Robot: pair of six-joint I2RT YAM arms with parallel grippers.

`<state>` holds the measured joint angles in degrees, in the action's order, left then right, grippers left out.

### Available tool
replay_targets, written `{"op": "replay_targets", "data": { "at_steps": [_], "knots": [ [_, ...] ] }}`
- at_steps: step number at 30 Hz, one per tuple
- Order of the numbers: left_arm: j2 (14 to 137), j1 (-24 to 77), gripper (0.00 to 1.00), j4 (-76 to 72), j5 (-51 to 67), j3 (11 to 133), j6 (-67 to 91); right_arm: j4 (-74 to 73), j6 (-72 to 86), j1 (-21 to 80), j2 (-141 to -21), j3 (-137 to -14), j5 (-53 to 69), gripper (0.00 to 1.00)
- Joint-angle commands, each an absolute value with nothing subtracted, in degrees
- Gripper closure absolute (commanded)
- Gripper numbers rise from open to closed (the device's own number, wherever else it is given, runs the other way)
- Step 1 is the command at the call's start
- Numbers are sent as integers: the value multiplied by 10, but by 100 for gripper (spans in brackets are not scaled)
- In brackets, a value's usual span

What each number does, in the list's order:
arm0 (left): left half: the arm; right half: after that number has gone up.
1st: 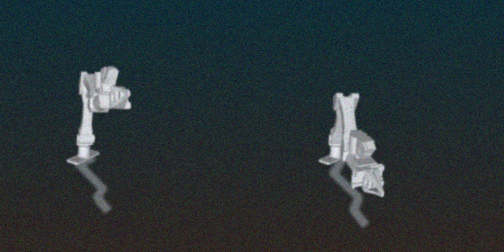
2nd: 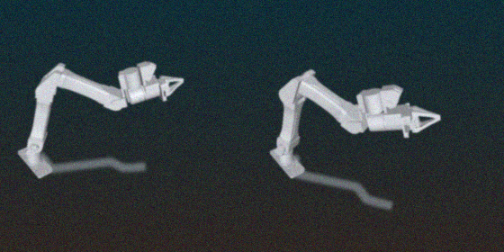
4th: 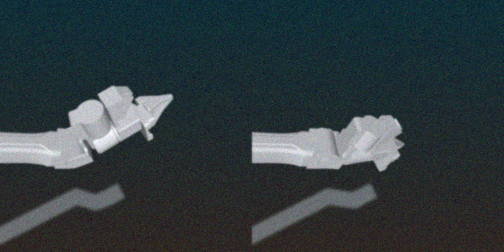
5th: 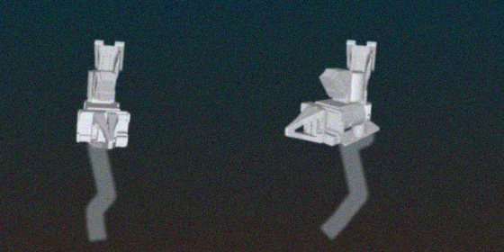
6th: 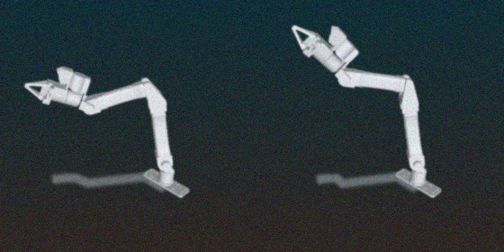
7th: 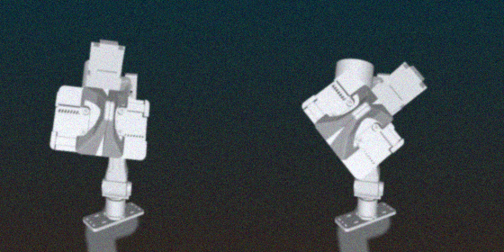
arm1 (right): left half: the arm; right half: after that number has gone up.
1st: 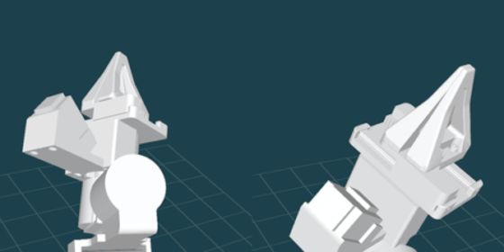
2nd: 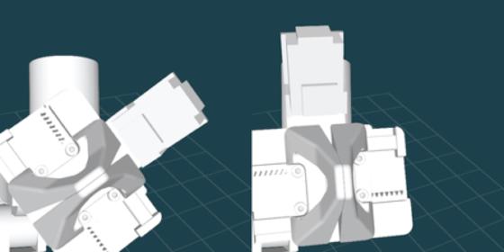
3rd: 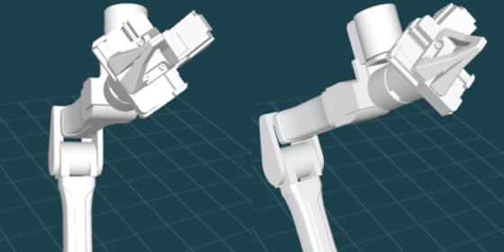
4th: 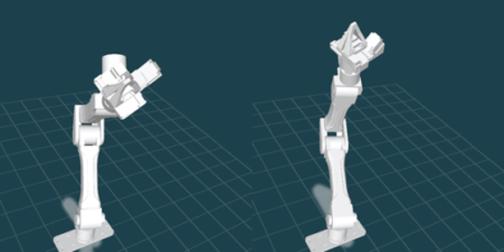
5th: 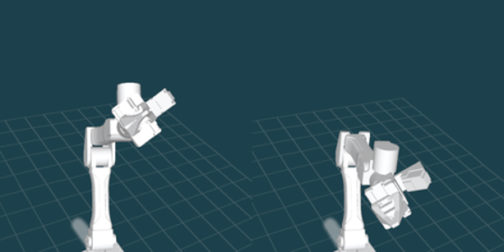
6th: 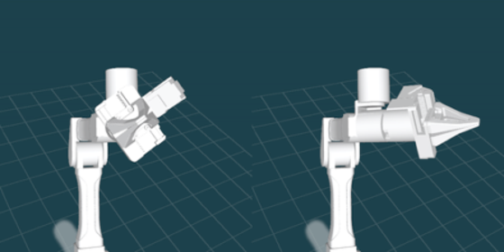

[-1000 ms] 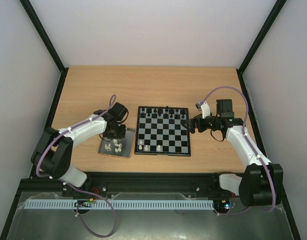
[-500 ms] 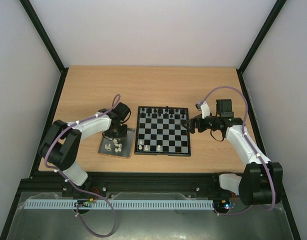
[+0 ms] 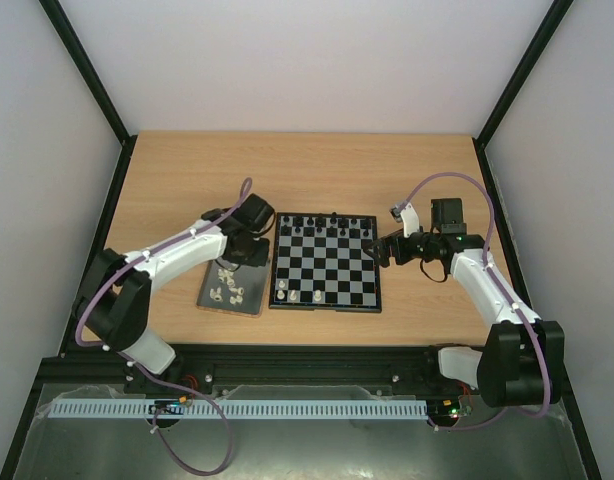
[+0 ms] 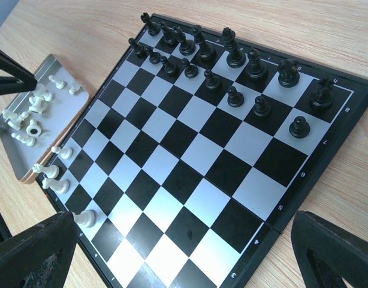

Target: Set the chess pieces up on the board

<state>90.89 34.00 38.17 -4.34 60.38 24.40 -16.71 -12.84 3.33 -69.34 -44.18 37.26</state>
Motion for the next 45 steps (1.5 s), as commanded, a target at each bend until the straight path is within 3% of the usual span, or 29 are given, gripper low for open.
{"op": "replay_targets", "data": {
  "at_steps": [1, 11, 32, 40, 45],
  "knots": [
    [893, 392, 92, 407, -26, 671, 221, -177, -130, 33, -698, -444, 379, 1],
    [992, 470, 92, 396, -1, 752, 213, -178, -130, 33, -691, -442, 376, 1],
    [1088, 489, 91, 363, 25, 760, 208, -178, -131, 33, -692, -441, 373, 1],
    [1074, 490, 71, 364, 28, 763, 212, -178, -127, 33, -694, -450, 337, 0],
    [1022, 486, 65, 375, -3, 762, 205, -195, -131, 47, -693, -474, 319, 6]
  ]
}}
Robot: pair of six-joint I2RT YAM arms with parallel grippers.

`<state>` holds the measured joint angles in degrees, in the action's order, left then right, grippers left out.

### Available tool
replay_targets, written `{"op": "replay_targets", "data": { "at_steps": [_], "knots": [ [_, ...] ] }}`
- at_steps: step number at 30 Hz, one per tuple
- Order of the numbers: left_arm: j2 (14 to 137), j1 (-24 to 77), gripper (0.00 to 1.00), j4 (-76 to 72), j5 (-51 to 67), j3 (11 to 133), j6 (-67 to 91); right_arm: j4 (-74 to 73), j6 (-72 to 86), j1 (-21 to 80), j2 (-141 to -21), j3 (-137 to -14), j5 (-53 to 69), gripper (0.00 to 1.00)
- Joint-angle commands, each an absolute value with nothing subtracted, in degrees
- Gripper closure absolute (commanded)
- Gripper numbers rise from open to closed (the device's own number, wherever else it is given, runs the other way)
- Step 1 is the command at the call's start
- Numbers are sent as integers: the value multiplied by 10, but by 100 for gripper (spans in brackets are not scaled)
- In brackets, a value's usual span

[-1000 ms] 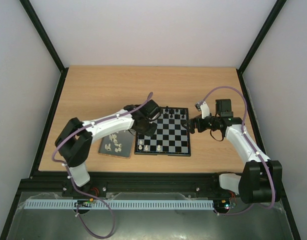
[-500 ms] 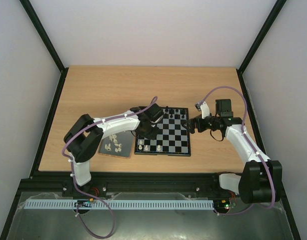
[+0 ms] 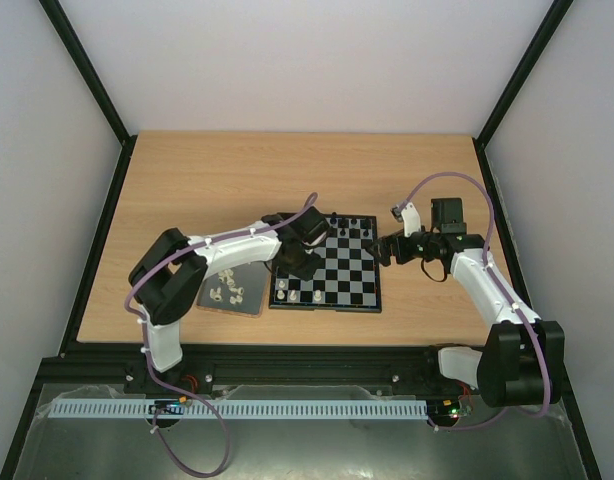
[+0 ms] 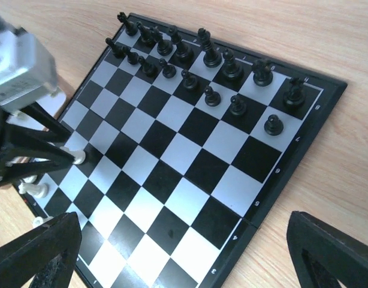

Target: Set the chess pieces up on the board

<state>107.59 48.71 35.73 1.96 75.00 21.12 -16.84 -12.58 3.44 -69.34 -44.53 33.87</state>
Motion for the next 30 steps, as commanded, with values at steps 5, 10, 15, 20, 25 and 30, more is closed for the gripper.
{"op": "replay_targets", "data": {
  "at_steps": [5, 10, 15, 20, 25, 30],
  "knots": [
    [922, 421, 57, 355, -29, 707, 203, -237, -166, 127, -726, -512, 280, 14],
    [797, 295, 53, 310, -19, 620, 199, -255, -210, 231, -769, -546, 213, 20],
    [709, 199, 43, 252, -11, 540, 186, -270, -227, 330, -834, -593, 125, 31],
    [651, 140, 41, 199, 3, 465, 206, -290, -227, 401, -911, -647, 75, 38],
    [638, 124, 41, 202, -26, 470, 210, -305, -222, 433, -980, -693, 55, 39],
    [630, 117, 41, 203, -26, 466, 213, -317, -207, 444, -1040, -735, 51, 39]
  ]
}}
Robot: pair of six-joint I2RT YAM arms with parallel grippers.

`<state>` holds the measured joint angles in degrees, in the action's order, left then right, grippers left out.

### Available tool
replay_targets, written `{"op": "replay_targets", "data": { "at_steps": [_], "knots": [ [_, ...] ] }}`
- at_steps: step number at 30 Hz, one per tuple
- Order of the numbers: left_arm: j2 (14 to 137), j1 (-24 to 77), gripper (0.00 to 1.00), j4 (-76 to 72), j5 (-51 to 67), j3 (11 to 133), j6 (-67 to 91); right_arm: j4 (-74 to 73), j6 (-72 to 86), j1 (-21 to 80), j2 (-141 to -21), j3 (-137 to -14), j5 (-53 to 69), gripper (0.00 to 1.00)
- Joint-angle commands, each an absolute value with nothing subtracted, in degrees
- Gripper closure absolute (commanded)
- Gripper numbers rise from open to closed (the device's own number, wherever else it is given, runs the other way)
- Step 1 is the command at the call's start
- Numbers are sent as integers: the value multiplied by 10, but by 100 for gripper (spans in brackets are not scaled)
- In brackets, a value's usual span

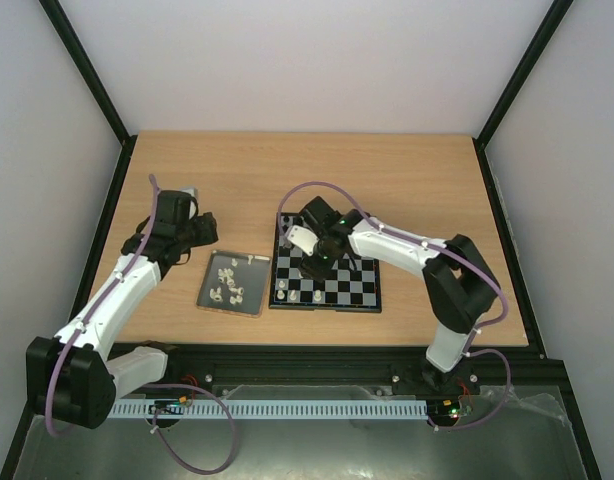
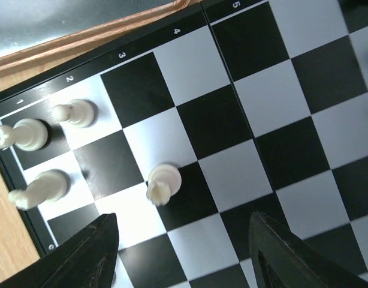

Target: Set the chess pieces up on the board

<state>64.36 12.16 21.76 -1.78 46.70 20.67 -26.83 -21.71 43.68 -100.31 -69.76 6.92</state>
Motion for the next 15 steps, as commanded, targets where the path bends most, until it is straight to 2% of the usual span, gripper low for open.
{"op": "replay_targets", "data": {
  "at_steps": [1, 9, 15],
  "knots": [
    [628, 116, 41, 203, -26, 465, 213, -320, -204, 444, -1049, -742, 52, 39],
    [630, 116, 41, 203, -19, 462, 212, -330, -195, 443, -1086, -768, 49, 49],
    [634, 116, 41, 203, -17, 463, 210, -336, -195, 444, -1093, -776, 64, 61]
  ]
}}
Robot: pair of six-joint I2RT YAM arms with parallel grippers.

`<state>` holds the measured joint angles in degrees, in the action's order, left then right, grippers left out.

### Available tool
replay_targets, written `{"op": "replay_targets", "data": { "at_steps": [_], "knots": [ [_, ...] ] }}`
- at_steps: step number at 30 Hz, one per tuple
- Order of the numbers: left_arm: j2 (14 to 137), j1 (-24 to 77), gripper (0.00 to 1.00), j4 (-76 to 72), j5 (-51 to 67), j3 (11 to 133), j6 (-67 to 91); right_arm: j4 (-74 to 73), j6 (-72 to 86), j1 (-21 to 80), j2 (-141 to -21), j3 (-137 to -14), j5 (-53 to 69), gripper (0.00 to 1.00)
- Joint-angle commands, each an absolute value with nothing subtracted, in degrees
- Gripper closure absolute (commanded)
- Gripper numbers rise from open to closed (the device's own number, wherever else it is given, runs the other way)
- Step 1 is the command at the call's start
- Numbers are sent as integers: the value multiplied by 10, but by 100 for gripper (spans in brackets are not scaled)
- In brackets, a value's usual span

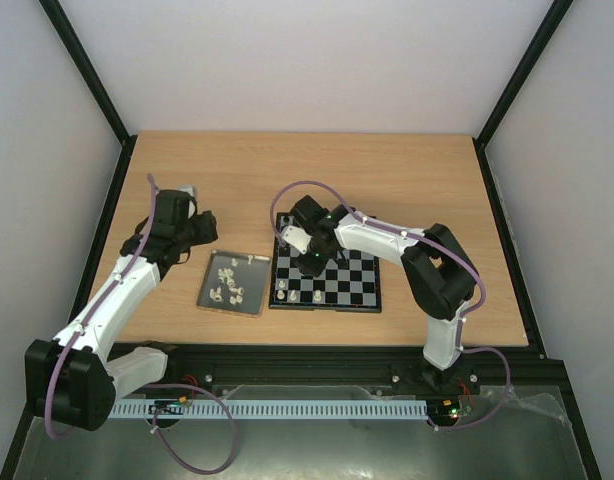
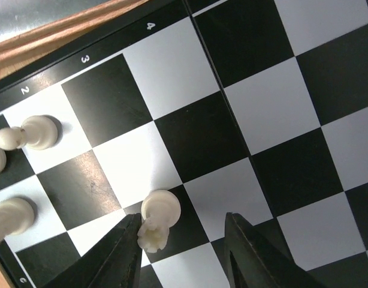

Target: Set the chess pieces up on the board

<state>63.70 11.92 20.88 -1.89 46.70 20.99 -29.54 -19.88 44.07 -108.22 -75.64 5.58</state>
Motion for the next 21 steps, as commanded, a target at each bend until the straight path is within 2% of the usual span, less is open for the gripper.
{"op": "replay_targets", "data": {
  "at_steps": [1, 9, 21],
  "knots": [
    [635, 116, 41, 203, -16, 463, 210, -337, -195, 443, -1095, -778, 67, 64],
    [639, 115, 41, 204, -13, 461, 208, -347, -190, 444, -1104, -786, 79, 80],
    [648, 116, 41, 203, 5, 461, 206, -345, -171, 421, -1033, -750, 56, 89]
  ]
}}
